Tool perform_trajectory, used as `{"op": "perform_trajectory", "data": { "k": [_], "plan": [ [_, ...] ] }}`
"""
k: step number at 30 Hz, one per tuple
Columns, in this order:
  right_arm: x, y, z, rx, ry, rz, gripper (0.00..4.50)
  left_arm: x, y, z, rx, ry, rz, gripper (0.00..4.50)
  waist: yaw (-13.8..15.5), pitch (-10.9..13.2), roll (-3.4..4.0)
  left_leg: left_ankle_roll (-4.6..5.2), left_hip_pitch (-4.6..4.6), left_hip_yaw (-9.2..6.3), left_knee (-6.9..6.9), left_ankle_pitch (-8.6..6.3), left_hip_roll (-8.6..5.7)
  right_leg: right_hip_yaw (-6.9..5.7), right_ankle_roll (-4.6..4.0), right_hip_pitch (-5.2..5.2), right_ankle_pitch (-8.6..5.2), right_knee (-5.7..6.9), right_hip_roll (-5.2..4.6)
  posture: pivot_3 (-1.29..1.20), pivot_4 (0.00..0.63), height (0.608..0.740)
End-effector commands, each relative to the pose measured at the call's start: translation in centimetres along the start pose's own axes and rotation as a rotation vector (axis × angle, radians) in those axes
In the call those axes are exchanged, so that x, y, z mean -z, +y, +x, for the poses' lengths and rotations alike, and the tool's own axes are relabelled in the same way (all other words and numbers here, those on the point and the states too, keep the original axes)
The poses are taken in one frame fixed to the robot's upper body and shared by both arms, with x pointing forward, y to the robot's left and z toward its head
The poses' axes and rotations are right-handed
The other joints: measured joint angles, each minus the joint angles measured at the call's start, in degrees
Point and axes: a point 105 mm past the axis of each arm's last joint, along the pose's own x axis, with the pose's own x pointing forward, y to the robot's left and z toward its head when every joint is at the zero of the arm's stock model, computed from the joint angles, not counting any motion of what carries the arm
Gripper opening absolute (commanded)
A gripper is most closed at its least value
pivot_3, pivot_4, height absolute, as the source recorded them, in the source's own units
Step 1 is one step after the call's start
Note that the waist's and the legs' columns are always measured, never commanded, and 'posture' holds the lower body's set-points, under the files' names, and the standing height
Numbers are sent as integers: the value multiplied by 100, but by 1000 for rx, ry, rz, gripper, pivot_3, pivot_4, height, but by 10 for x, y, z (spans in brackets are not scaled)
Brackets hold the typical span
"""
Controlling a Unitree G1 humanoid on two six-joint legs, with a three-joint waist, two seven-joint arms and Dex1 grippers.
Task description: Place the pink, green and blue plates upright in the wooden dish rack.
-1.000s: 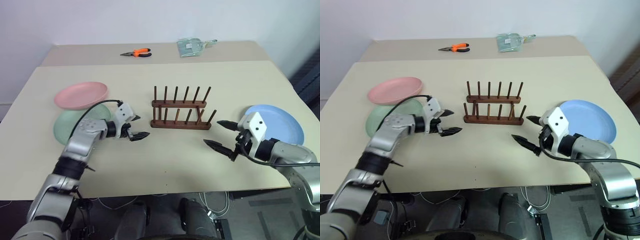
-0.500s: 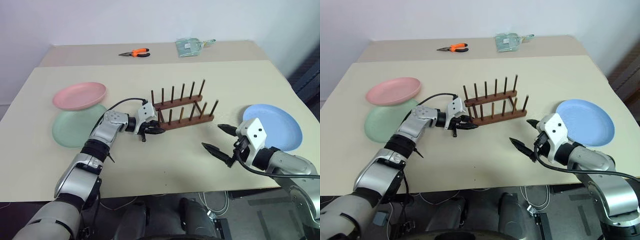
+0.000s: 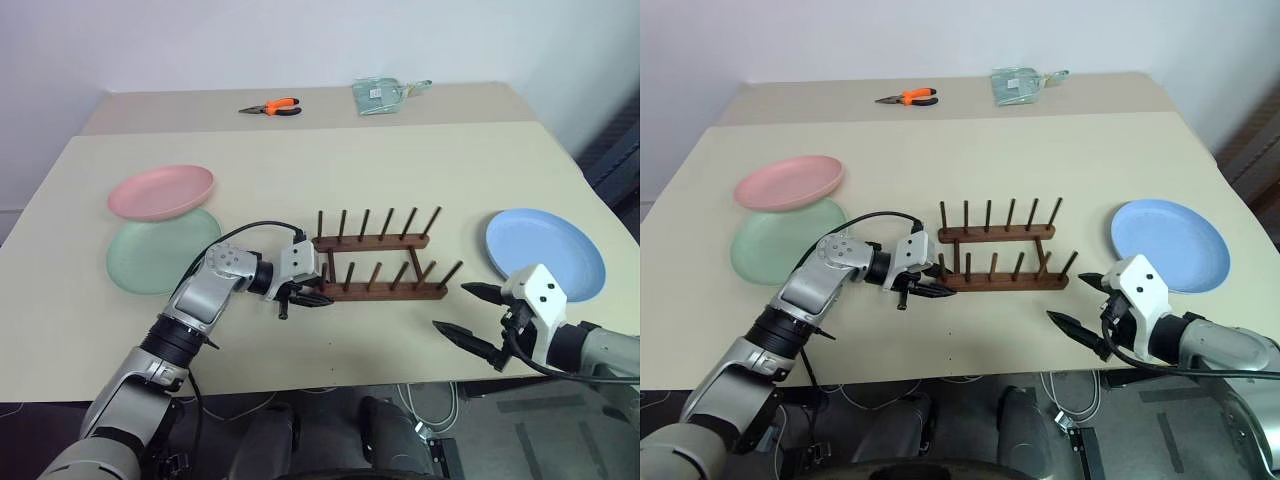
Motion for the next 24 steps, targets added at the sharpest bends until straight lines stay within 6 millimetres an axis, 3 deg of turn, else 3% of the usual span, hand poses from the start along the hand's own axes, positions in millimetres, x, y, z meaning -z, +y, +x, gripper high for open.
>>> {"op": "perform_trajectory", "data": {
  "k": [1,3,4,7,11,15,19,23,24],
  "plan": [
    [1,-9,-8,42,13,-37,4500,-10,2,-3,-36,-21,1,3175,0,0,0,0,0,0,0,0,0,1,1,0,0,0,0,0,150,740],
    [5,-11,-9,47,26,-32,3947,-8,4,-8,-65,-12,-17,4245,-4,0,0,0,0,0,-1,0,0,1,12,-2,6,0,0,0,150,740],
    [7,-9,-9,38,34,-31,3652,-4,5,-15,-84,-3,-33,4275,-9,0,0,0,0,1,-1,0,0,1,12,-3,7,0,0,0,150,740],
    [11,0,-6,4,50,-32,2179,8,4,-41,-135,32,-109,4275,-30,0,1,0,1,1,-7,0,4,1,12,-9,7,2,2,0,150,740],
    [21,6,6,-7,90,-62,135,13,-25,-61,-77,47,-188,2916,-30,-1,2,0,2,1,-8,0,8,0,-5,-10,-4,6,3,0,150,740],
    [27,3,23,12,107,-108,0,8,-44,-44,-51,48,-164,878,31,0,1,0,-7,-1,1,-1,7,3,-6,-7,-7,-3,-10,0,150,740],
    [31,-10,50,80,105,-154,0,1,-34,-7,-178,37,-110,878,79,-2,-4,0,-2,-3,9,-1,0,3,-6,9,-6,-8,-11,0,150,740],
    [27,-23,68,155,86,-180,0,-1,-18,10,-310,29,-127,878,66,-7,-6,-2,3,-1,-1,0,-2,3,-6,1,-3,-2,-1,0,150,740],
    [23,-31,75,196,73,-195,0,1,-4,13,-392,29,-144,878,58,-9,-8,-2,6,-1,-1,0,-2,3,-8,2,-2,0,0,0,150,740]
  ]
}}
